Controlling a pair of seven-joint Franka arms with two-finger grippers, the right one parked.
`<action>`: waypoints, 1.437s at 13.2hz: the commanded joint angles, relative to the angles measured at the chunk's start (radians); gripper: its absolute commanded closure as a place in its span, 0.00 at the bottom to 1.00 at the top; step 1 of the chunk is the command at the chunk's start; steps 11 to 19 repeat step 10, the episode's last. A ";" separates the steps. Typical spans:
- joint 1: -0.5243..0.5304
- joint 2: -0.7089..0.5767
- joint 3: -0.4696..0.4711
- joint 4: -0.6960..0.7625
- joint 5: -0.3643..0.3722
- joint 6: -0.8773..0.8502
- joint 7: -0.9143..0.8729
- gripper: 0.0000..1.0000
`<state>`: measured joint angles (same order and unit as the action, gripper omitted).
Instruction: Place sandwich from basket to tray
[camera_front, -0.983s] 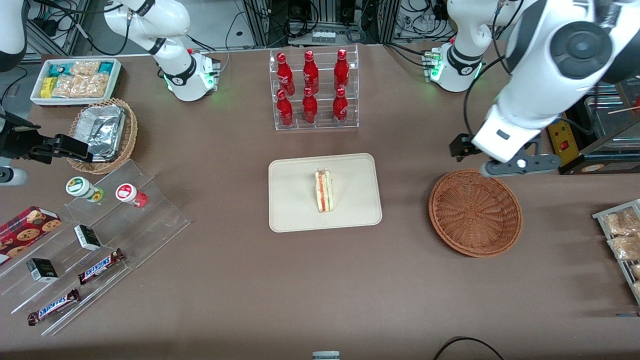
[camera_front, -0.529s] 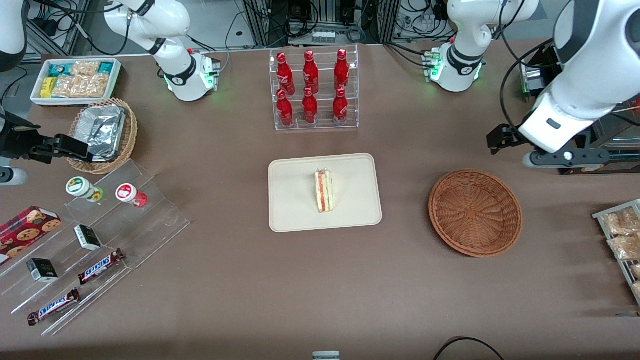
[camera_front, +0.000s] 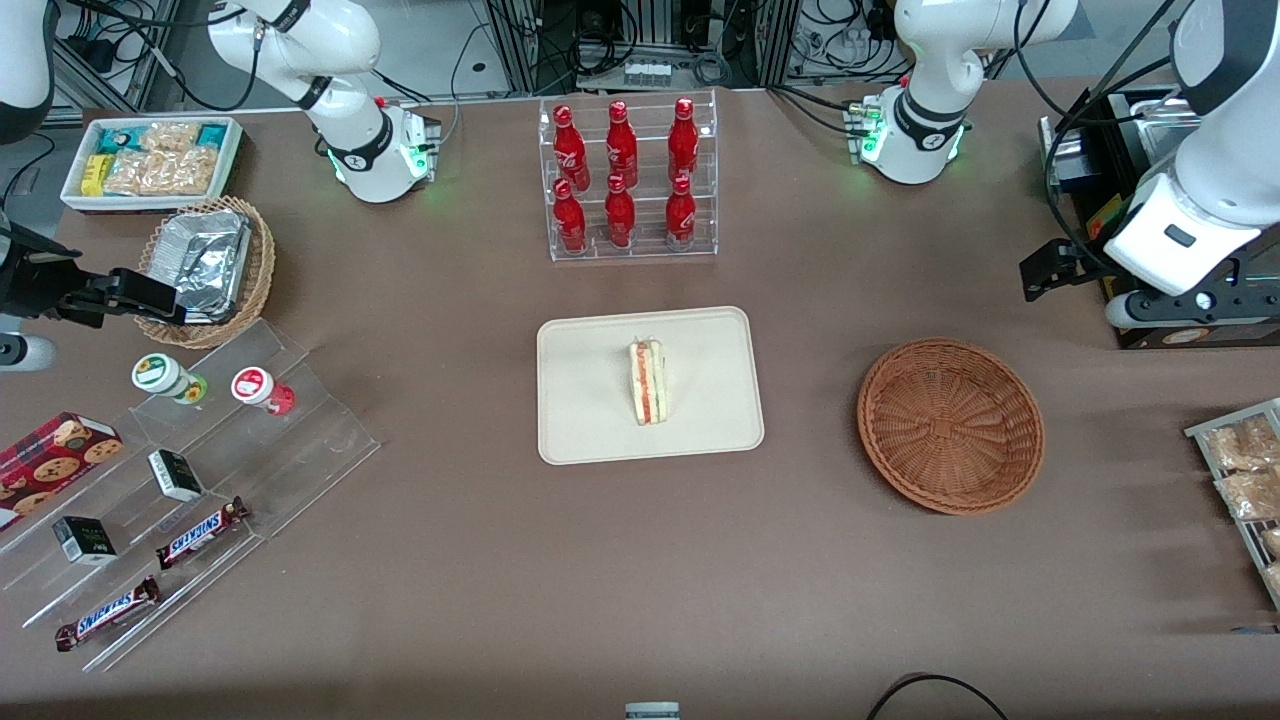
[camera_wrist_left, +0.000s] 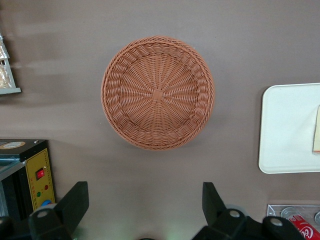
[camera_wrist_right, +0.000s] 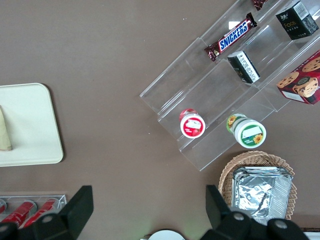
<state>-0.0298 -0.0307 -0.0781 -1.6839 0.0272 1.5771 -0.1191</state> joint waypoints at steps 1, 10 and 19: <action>0.001 0.018 0.008 0.032 -0.012 -0.009 0.022 0.00; 0.008 0.017 0.060 0.089 -0.004 -0.043 0.087 0.00; 0.008 0.017 0.060 0.089 -0.004 -0.043 0.087 0.00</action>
